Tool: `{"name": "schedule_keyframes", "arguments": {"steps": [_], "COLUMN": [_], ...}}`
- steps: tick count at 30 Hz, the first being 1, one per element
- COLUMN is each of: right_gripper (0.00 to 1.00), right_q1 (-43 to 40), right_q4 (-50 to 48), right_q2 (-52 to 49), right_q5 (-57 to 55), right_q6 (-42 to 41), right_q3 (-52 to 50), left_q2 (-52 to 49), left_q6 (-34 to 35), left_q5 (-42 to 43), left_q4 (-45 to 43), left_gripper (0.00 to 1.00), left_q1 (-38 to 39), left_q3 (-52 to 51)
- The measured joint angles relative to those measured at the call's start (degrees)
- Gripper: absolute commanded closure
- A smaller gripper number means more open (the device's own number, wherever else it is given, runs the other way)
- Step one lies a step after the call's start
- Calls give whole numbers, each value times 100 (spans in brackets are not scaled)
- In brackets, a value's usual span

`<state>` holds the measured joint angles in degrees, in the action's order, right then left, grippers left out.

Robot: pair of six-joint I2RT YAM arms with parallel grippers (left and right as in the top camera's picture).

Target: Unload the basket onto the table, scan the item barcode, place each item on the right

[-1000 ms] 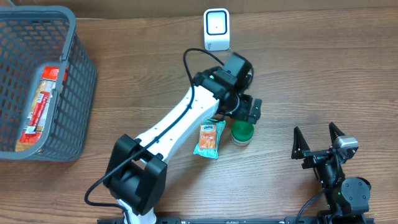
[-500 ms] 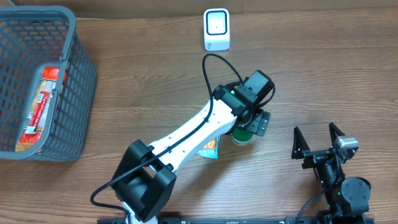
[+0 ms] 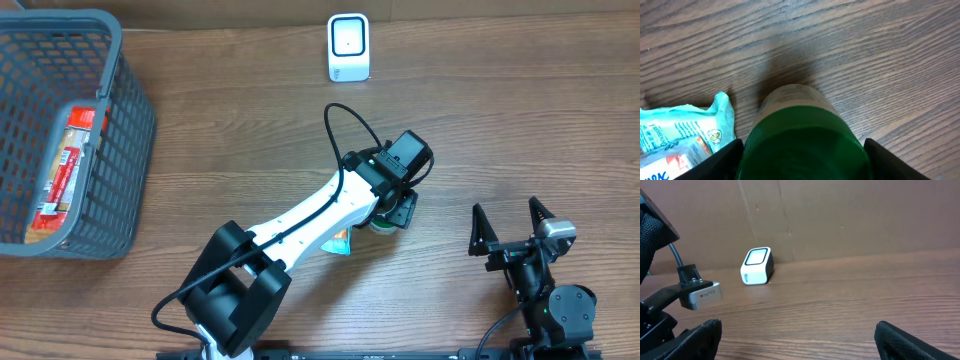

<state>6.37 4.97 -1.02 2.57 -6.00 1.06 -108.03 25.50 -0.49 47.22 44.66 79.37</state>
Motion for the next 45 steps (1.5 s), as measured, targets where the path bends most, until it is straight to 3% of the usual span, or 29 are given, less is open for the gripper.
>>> {"name": "schedule_keyframes", "arguments": {"steps": [4,8,14,16,19,23,30,45], "right_gripper": [0,0,0,0,0,0,0,0], "right_q1": [-2,-2,-2,-2,-2,0,-2,-2], "right_q4": [4,2,4,2,2,2,2,0], "right_q2": [0,0,0,0,0,0,0,0], "right_q5": [-2,0,-4,-2,-2,-2,-2,-2], "right_q6": [2,4,0,2,0,2,2,2], "right_q3": [0,0,0,0,0,0,0,0], "left_q2": [0,0,0,0,0,0,-2,-68], "left_q6": [-518,-1591,-3230,-3521,-3600,-3003,-487,1838], "left_q5": [-22,-22,72,70,68,92,157,107], "left_q4": [-190,-452,-728,-804,-662,-302,-138,229], "left_gripper": [42,39,18,7,1,0,0,0], "left_q1": [0,4,79,103,107,107,111,111], "left_q3": [-11,-26,-26,-26,24,417,693,693]}}
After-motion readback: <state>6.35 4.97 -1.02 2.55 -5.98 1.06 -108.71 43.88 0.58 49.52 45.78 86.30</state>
